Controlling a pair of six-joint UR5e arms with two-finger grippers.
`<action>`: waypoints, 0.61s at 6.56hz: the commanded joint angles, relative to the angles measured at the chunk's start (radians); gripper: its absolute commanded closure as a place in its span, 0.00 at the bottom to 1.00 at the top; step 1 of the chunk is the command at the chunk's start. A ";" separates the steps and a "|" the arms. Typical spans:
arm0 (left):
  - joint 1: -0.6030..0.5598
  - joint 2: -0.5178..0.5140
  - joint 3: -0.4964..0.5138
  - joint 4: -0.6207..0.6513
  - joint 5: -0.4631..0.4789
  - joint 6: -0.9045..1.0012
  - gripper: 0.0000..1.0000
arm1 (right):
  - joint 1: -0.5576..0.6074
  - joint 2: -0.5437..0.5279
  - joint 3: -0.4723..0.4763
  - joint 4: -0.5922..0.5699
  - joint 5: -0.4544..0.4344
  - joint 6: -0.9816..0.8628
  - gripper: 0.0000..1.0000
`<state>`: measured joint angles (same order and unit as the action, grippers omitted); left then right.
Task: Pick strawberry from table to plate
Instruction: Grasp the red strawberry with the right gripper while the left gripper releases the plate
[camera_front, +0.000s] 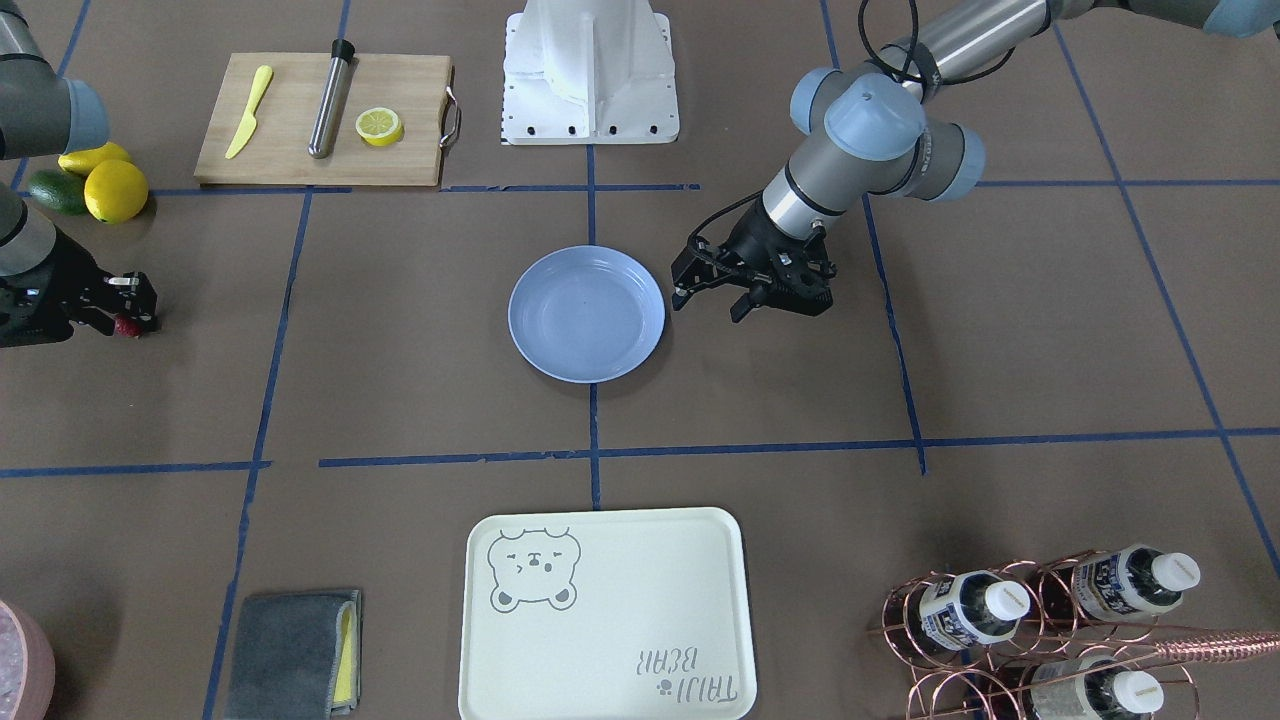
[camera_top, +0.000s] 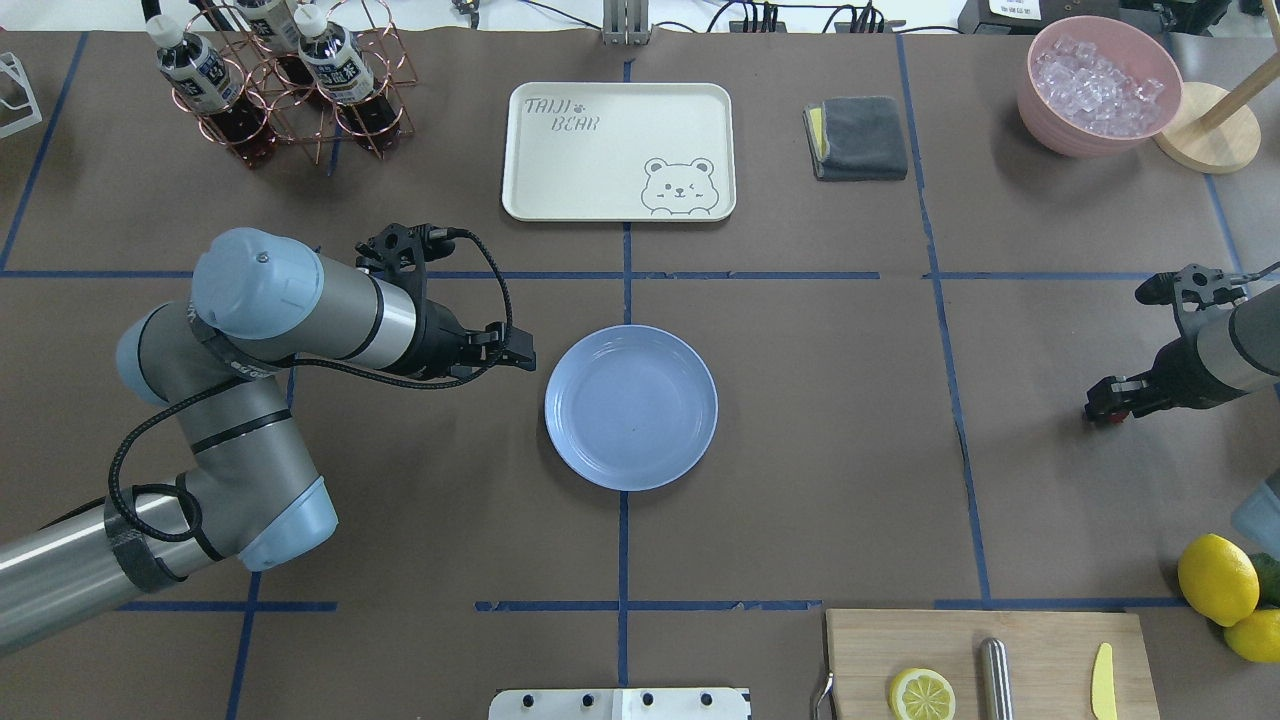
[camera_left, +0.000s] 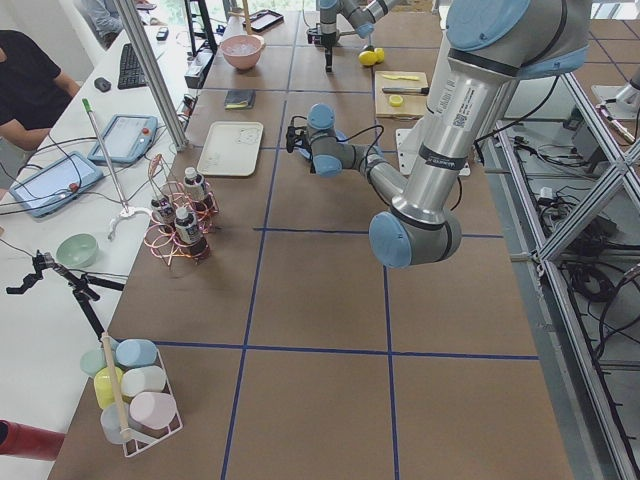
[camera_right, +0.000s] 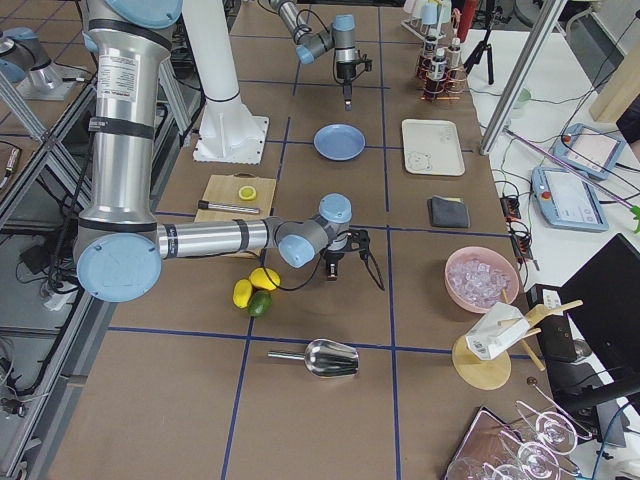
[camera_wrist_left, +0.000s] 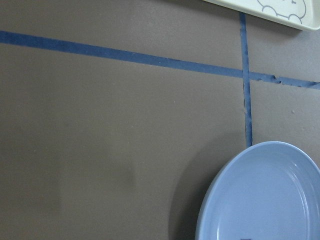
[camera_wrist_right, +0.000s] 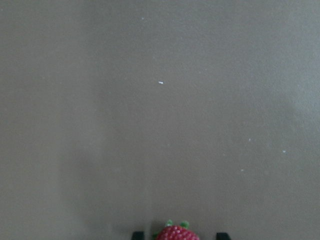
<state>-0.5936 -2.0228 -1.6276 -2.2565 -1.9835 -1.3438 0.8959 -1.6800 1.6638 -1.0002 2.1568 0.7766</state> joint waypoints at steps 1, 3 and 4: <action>0.000 0.001 -0.002 0.000 0.000 0.000 0.12 | 0.001 0.002 0.011 0.000 0.003 0.000 1.00; -0.024 0.019 -0.052 0.000 -0.012 0.008 0.12 | 0.000 0.022 0.133 -0.015 0.011 0.104 1.00; -0.040 0.068 -0.089 -0.003 -0.014 0.026 0.13 | -0.034 0.107 0.157 -0.017 0.012 0.282 1.00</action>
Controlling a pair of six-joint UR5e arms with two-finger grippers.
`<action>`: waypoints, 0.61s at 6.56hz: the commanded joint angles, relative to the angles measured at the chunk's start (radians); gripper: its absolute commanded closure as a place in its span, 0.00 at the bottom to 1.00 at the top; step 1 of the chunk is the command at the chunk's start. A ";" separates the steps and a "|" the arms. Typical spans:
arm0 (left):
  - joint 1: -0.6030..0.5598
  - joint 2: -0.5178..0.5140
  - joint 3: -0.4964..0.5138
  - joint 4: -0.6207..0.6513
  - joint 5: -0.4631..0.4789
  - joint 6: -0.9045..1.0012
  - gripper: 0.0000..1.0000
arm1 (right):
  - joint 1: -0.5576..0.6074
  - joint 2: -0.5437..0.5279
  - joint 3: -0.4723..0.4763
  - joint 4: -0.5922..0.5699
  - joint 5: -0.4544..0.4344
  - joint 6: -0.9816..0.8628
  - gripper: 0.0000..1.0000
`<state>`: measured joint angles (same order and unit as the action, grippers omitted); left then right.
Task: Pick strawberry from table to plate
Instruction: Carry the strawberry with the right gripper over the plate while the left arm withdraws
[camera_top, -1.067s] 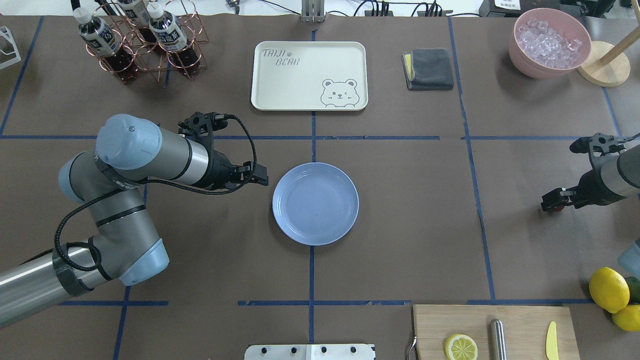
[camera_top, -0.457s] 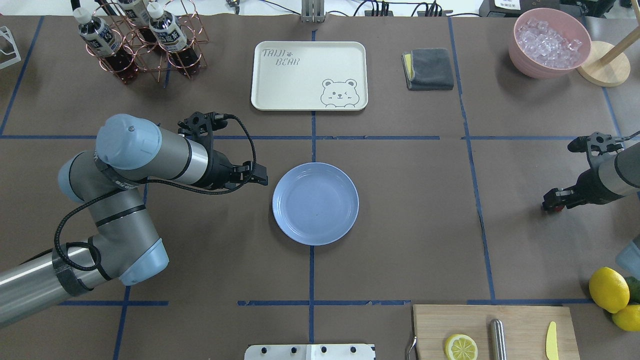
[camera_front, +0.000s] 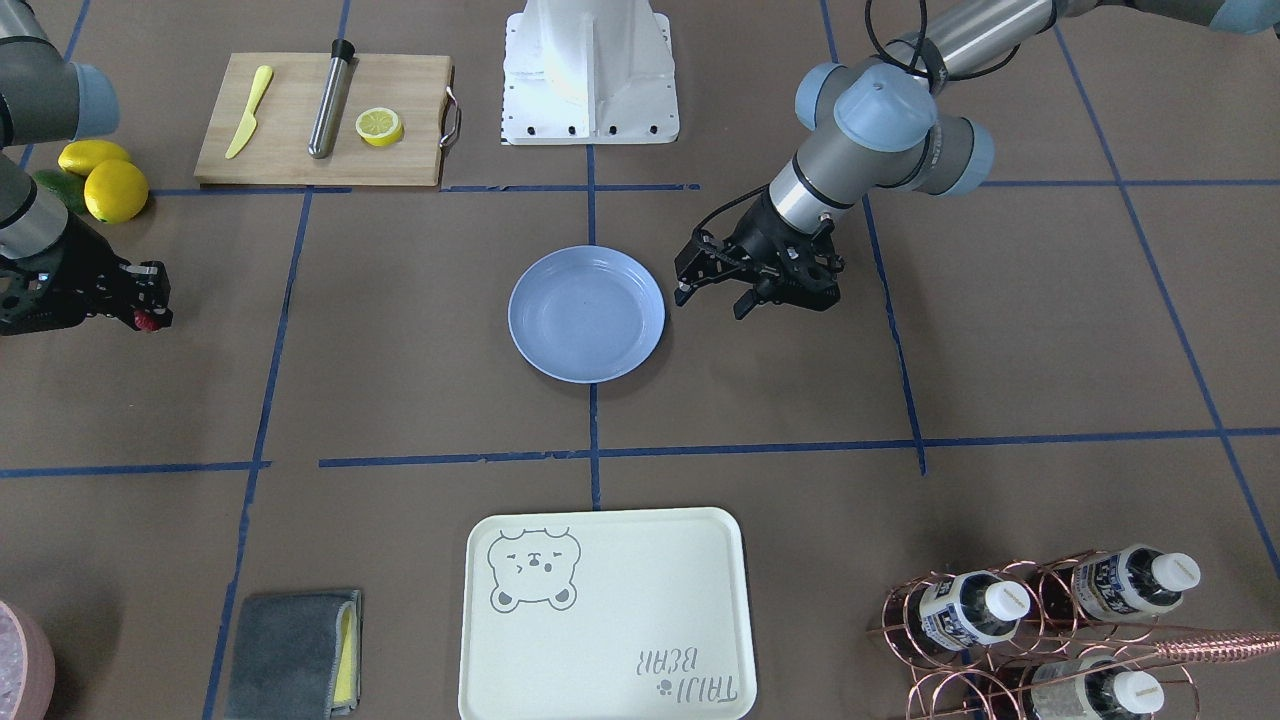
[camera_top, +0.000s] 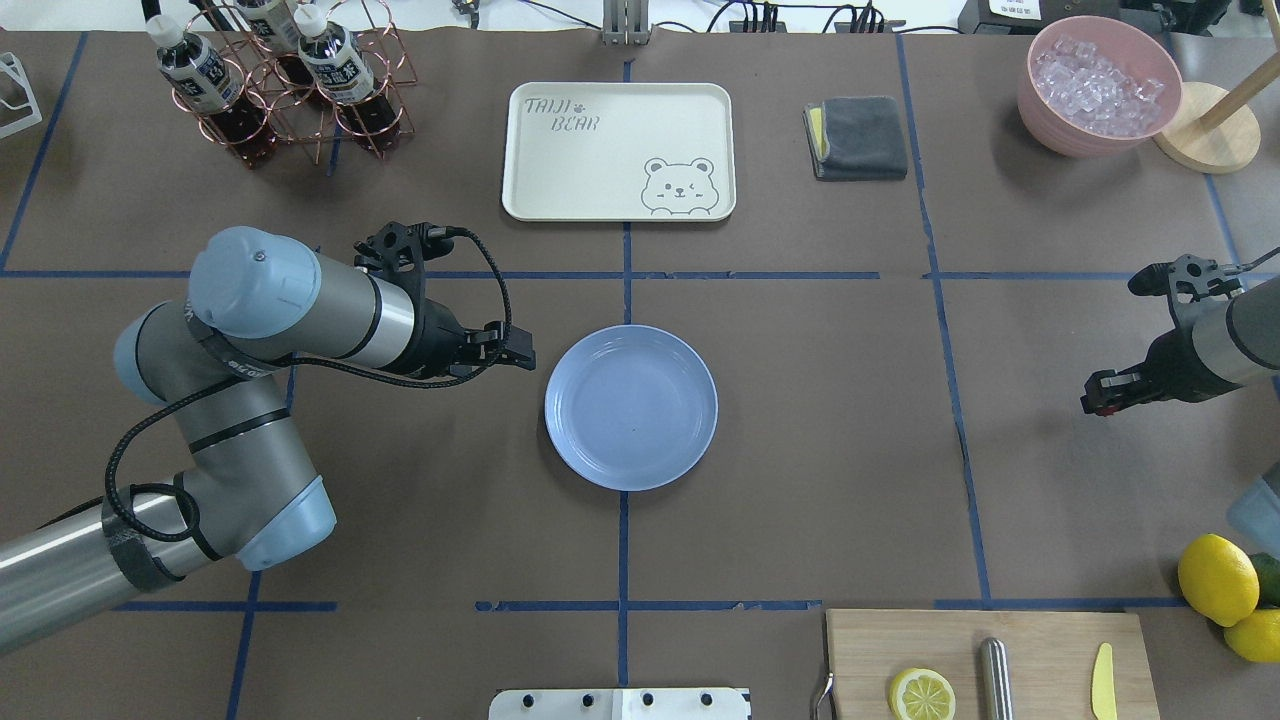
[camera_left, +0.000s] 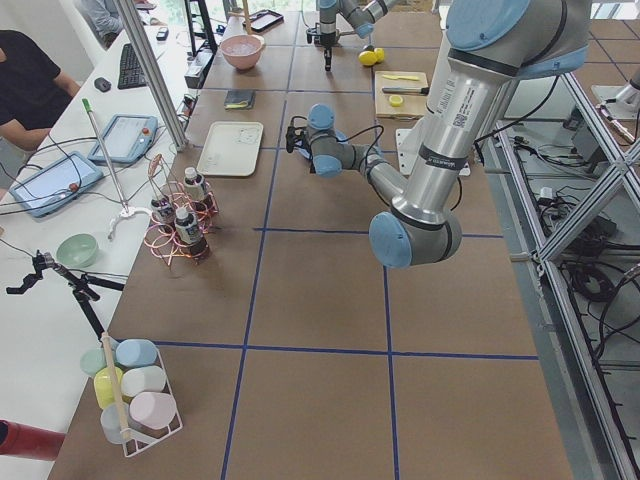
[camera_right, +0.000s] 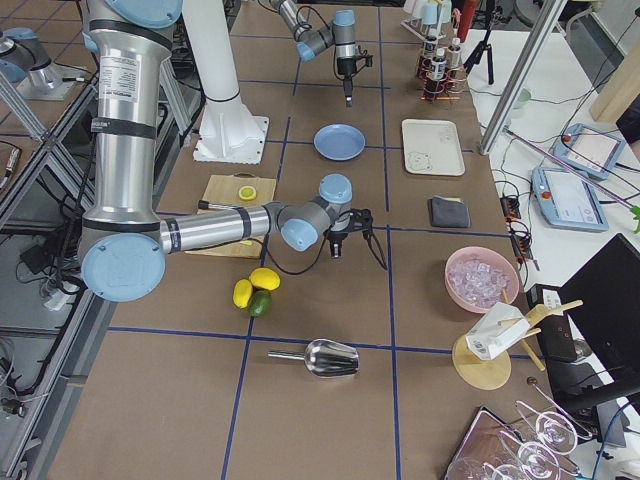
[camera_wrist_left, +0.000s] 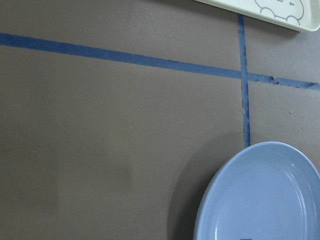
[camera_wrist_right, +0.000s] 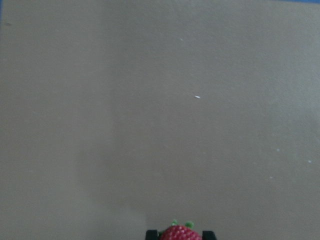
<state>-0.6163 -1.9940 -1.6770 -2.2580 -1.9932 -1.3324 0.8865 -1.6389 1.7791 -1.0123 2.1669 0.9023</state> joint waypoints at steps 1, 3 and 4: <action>-0.029 0.094 -0.049 -0.002 -0.004 0.088 0.13 | -0.096 0.168 0.049 -0.005 -0.015 0.306 1.00; -0.080 0.238 -0.093 -0.005 -0.006 0.274 0.12 | -0.272 0.369 0.048 -0.031 -0.152 0.578 1.00; -0.120 0.318 -0.122 -0.005 -0.007 0.371 0.12 | -0.373 0.492 0.036 -0.134 -0.245 0.640 1.00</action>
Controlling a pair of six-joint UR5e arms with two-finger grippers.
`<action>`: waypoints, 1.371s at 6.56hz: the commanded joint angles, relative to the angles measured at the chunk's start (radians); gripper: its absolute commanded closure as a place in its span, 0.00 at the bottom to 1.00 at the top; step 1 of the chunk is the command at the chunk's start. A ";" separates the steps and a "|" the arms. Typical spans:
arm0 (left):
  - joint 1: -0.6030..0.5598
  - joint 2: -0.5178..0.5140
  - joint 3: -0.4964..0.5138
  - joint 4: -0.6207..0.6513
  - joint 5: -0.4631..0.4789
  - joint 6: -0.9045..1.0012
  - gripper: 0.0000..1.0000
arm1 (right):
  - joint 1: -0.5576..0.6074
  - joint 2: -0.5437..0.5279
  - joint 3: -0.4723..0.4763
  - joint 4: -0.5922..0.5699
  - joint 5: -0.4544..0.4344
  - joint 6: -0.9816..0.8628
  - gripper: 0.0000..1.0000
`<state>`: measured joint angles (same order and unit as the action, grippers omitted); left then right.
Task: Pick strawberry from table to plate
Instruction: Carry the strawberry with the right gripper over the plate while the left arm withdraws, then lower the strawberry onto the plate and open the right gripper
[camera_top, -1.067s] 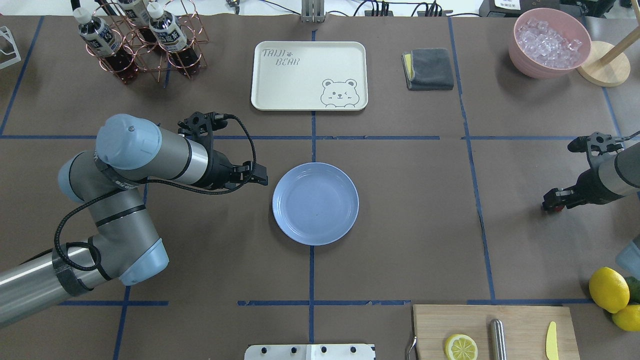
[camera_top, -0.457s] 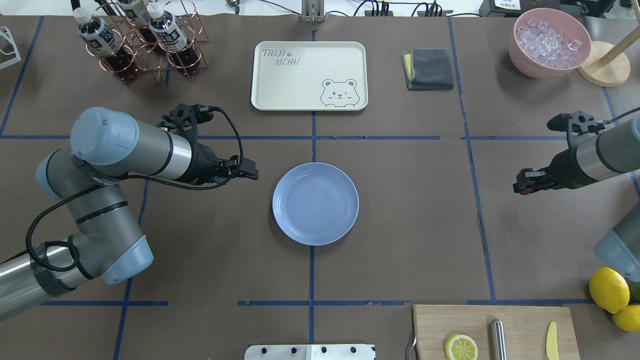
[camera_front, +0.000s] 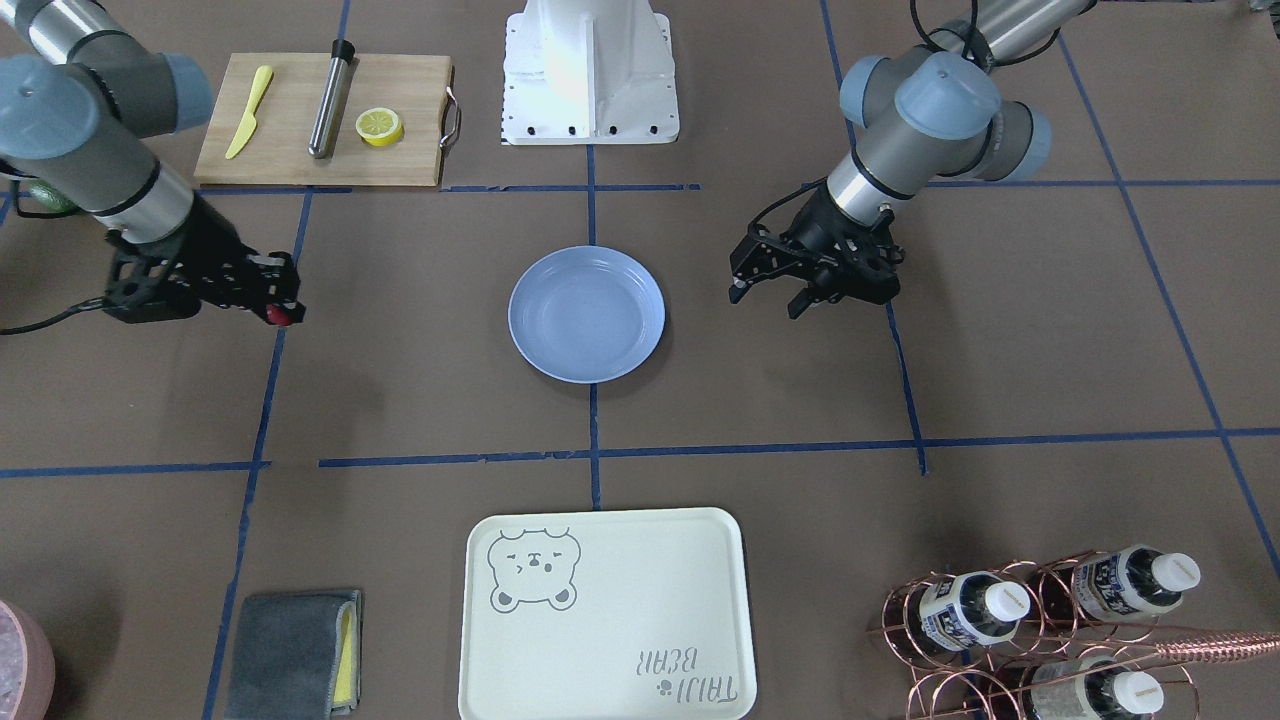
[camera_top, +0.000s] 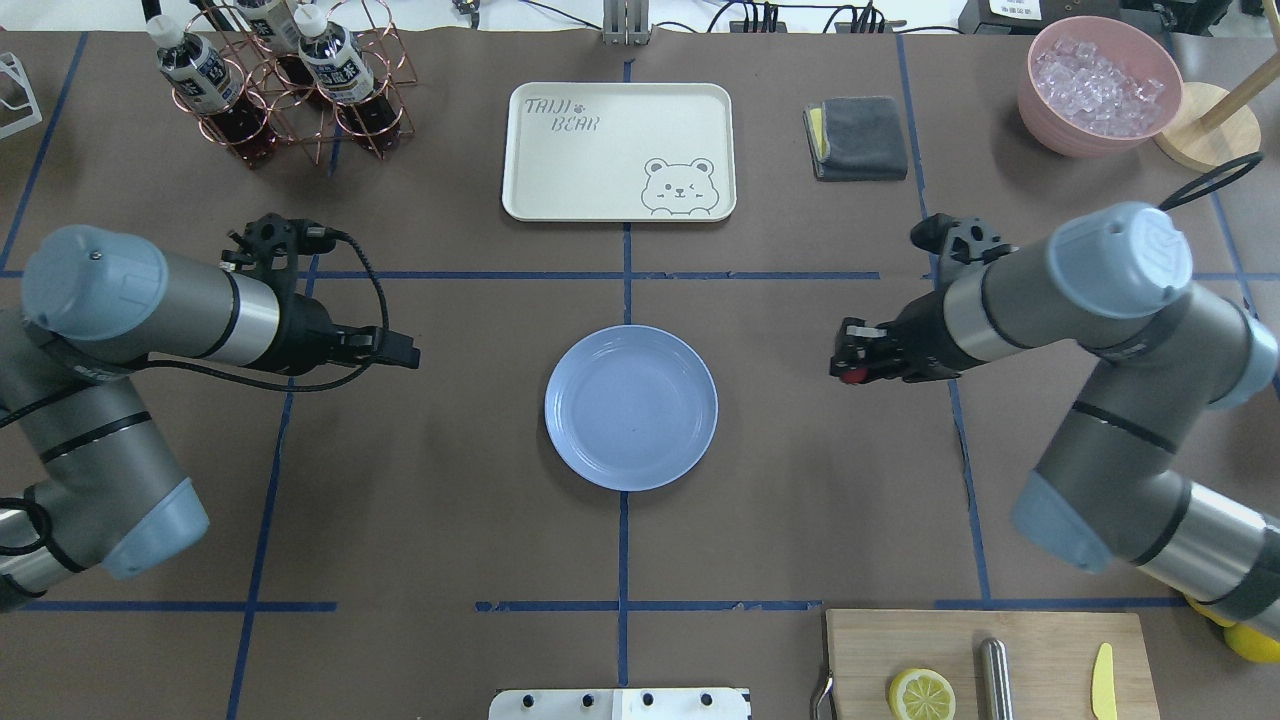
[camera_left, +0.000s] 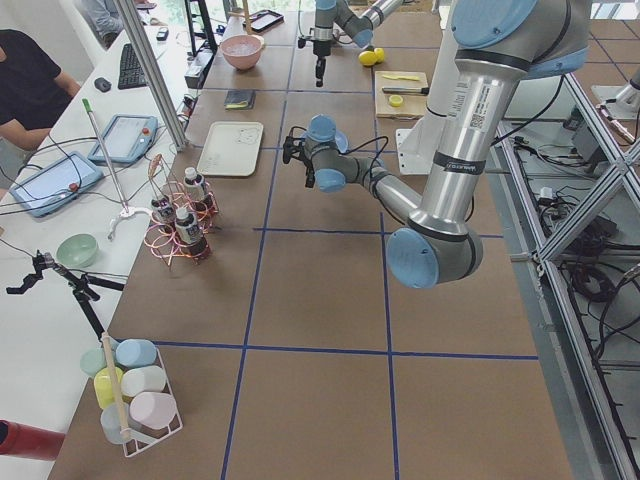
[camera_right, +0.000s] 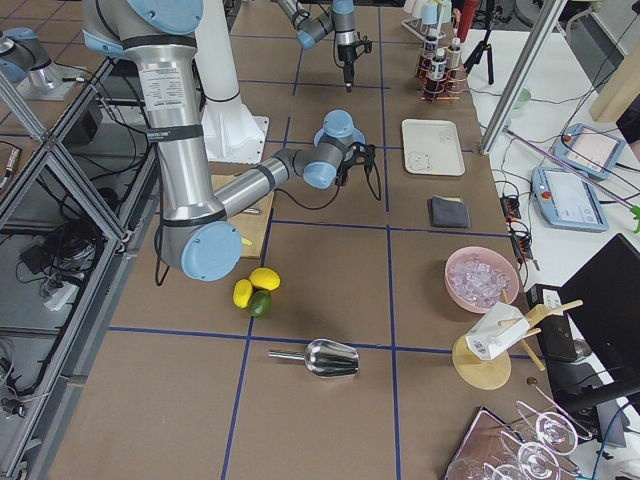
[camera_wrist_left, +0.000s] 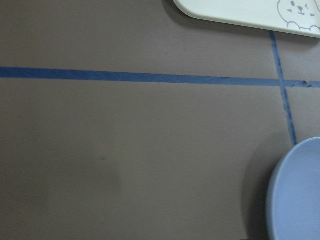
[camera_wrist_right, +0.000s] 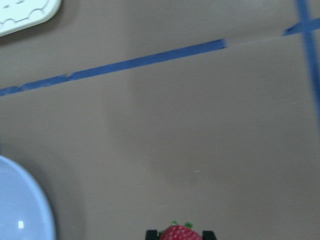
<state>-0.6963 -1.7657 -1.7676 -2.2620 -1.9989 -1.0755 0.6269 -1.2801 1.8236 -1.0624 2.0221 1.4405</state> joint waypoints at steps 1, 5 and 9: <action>-0.079 0.166 -0.042 0.001 -0.003 0.218 0.12 | -0.171 0.274 -0.045 -0.223 -0.196 0.139 1.00; -0.210 0.259 -0.015 0.002 -0.132 0.443 0.04 | -0.210 0.392 -0.228 -0.255 -0.279 0.186 1.00; -0.209 0.258 -0.013 0.002 -0.130 0.442 0.01 | -0.216 0.441 -0.333 -0.258 -0.304 0.181 1.00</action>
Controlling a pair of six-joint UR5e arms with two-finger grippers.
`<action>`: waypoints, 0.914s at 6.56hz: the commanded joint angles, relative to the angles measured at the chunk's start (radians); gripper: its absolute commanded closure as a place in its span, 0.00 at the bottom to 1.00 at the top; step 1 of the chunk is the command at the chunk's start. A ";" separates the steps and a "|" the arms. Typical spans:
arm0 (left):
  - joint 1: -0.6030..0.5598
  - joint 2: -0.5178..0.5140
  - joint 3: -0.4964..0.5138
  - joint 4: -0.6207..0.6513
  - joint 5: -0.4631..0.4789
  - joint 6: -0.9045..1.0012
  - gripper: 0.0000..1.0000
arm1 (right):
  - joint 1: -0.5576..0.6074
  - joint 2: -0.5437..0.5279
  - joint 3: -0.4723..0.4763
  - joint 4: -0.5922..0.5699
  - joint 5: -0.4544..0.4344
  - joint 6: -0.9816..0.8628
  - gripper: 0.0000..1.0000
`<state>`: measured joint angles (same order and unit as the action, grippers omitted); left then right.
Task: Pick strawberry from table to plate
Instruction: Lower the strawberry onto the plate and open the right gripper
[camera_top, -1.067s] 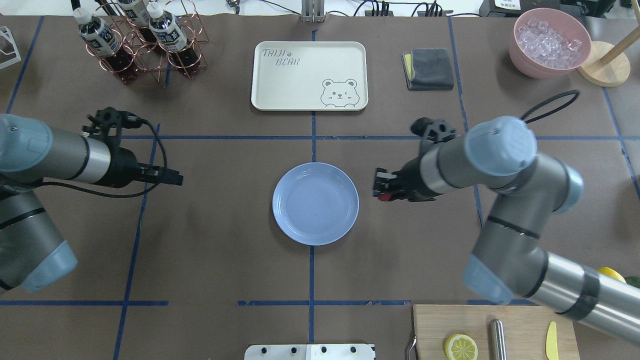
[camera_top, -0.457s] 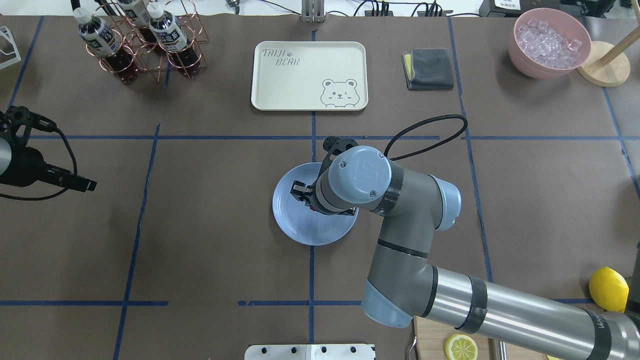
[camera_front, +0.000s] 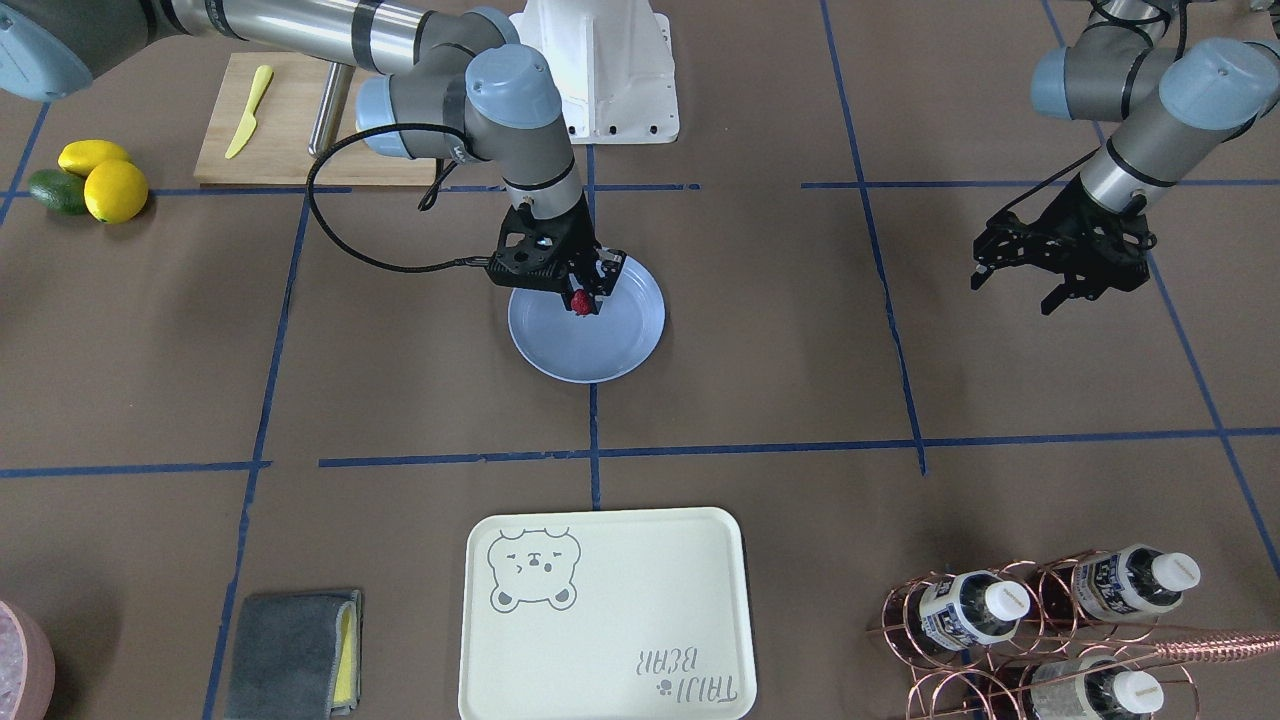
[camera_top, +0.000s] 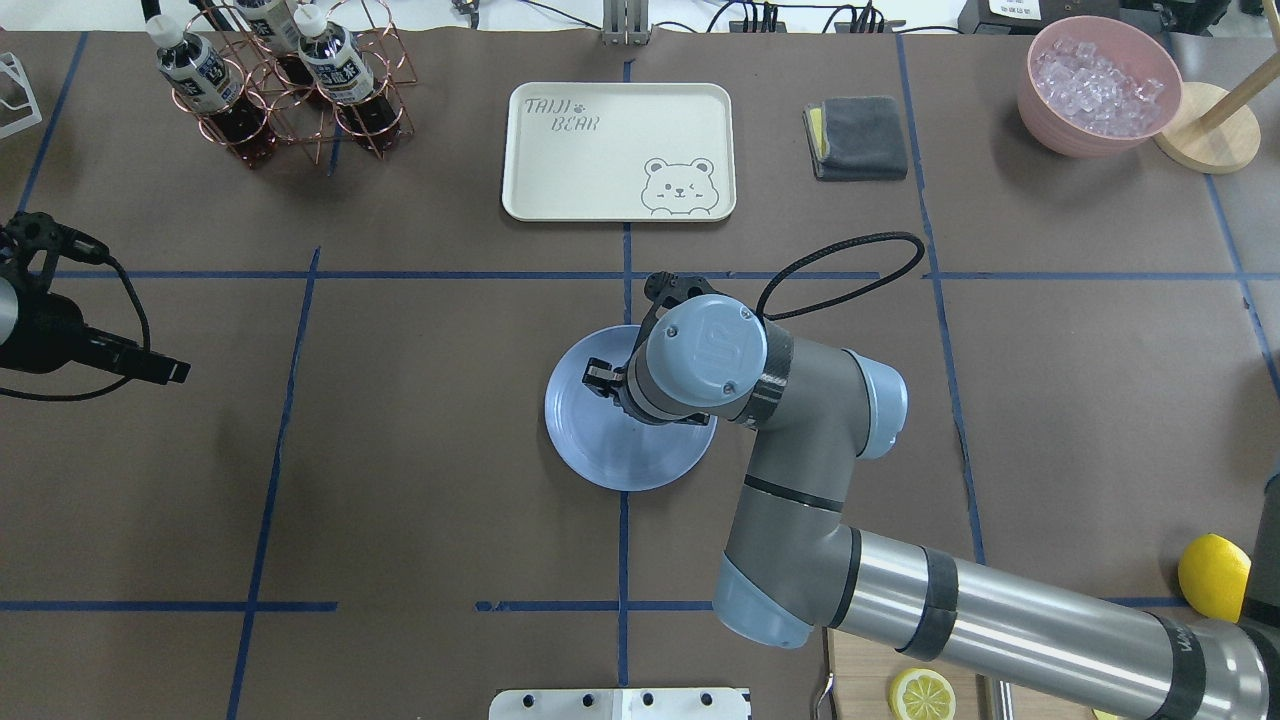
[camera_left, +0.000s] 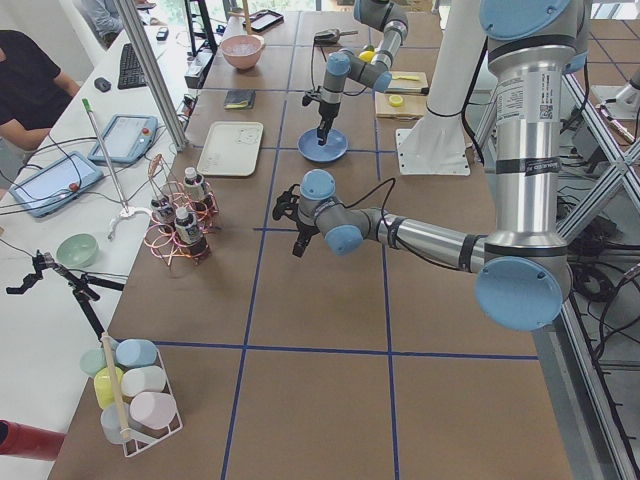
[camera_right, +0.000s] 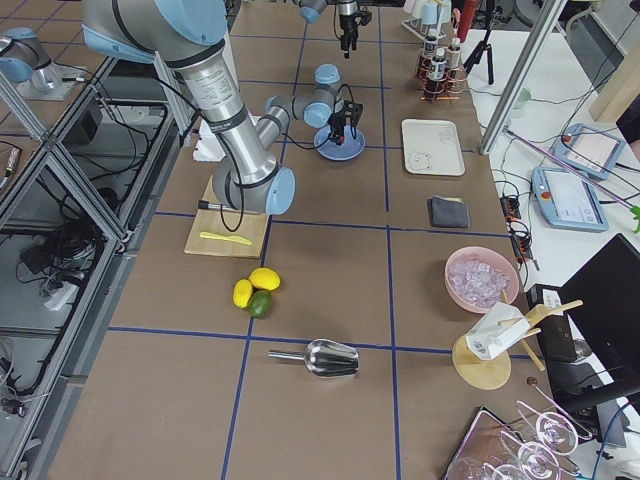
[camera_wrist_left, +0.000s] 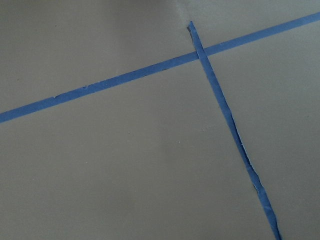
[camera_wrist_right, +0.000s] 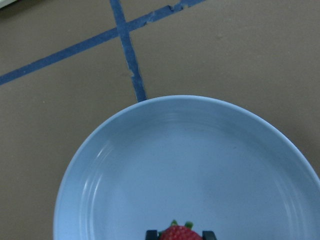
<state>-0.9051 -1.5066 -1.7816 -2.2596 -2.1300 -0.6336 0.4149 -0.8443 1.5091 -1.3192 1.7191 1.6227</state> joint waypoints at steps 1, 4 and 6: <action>0.000 0.000 0.001 0.000 0.001 0.000 0.01 | -0.008 0.002 -0.018 -0.005 0.000 -0.001 1.00; 0.000 0.002 0.001 0.000 0.005 0.000 0.01 | -0.010 0.014 -0.020 -0.040 0.001 -0.001 0.00; -0.001 0.003 -0.001 0.000 0.004 0.002 0.01 | 0.011 0.007 0.029 -0.048 0.017 -0.001 0.00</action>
<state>-0.9053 -1.5039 -1.7813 -2.2596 -2.1252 -0.6331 0.4130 -0.8319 1.5070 -1.3591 1.7250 1.6215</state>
